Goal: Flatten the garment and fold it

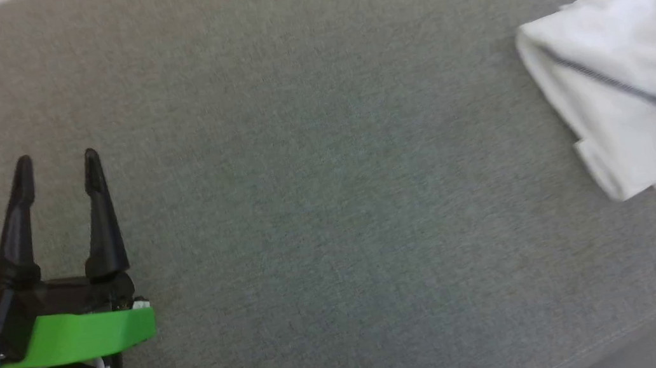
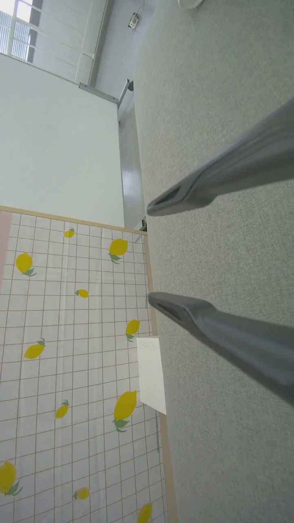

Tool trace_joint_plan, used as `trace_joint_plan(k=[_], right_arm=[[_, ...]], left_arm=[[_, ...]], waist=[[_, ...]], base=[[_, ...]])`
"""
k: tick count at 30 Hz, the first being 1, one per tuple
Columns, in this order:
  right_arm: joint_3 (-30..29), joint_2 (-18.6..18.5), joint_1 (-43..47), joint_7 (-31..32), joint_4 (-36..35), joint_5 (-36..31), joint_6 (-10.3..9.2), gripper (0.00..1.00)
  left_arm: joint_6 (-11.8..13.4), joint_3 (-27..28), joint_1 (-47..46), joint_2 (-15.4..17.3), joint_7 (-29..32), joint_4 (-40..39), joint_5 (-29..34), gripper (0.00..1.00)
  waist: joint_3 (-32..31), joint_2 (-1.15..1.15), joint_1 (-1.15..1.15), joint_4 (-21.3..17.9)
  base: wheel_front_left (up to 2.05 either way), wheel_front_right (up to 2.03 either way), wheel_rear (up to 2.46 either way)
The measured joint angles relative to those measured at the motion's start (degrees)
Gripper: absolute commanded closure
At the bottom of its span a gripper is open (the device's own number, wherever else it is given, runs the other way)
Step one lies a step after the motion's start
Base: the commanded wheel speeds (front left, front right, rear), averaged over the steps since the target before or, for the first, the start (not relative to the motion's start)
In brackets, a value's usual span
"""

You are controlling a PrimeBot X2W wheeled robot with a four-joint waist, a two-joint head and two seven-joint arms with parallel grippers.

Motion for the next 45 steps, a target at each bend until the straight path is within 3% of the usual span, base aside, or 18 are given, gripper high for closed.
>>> trace_joint_plan(k=[11,12,18,21,27,35,45], right_arm=[[-21.97,-0.45,-1.81,1.55,3.12,-13.54,0.0,1.0],[-23.88,-0.13,-1.82,1.91,3.11,-14.81,0.0,0.0],[-31.82,3.45,-1.81,2.54,2.27,-19.87,0.0,0.0],[-34.08,5.58,-2.85,-2.58,-1.46,-16.99,-0.02,0.0],[-26.89,9.57,-8.1,-14.27,-9.75,-6.95,-0.02,0.0],[-16.27,17.29,-6.81,-24.1,-20.05,3.79,-0.02,0.0],[-12.56,30.65,6.52,-39.31,-26.66,5.21,-0.03,0.0]], left_arm=[[0.8,0.67,-0.02,0.6,-0.01,-2.42,0.04,0.0],[0.81,0.69,-0.01,0.62,-0.02,-2.43,0.04,0.0],[1.31,0.92,0.09,0.55,-0.66,-1.64,-0.05,0.0],[1.43,0.92,0.3,0.12,-1.32,-0.29,-0.53,0.0],[2.41,2.14,2.15,-1.2,-2.94,2.71,-1.75,0.0],[3.04,2.23,3.69,-3.23,-3.83,5.72,-2.59,0.0],[3.92,1.44,3.49,-4.89,-4.07,9.81,-4.64,0.0]], waist=[[9.41,0.0,0.0,3.72],[9.7,0.0,0.0,4.23],[9.08,0.0,0.0,5.69],[7.42,0.0,0.0,5.97],[1.59,0.0,0.0,6.11],[-8.21,0.0,-0.01,6.98],[-17.12,0.0,-0.02,13.1]], base=[[0.0,0.0,0.0],[0.0,0.0,0.0],[0.0,0.0,0.0],[0.0,0.0,0.0],[0.0,0.0,0.0],[0.0,0.0,0.0],[0.0,0.0,0.0]])
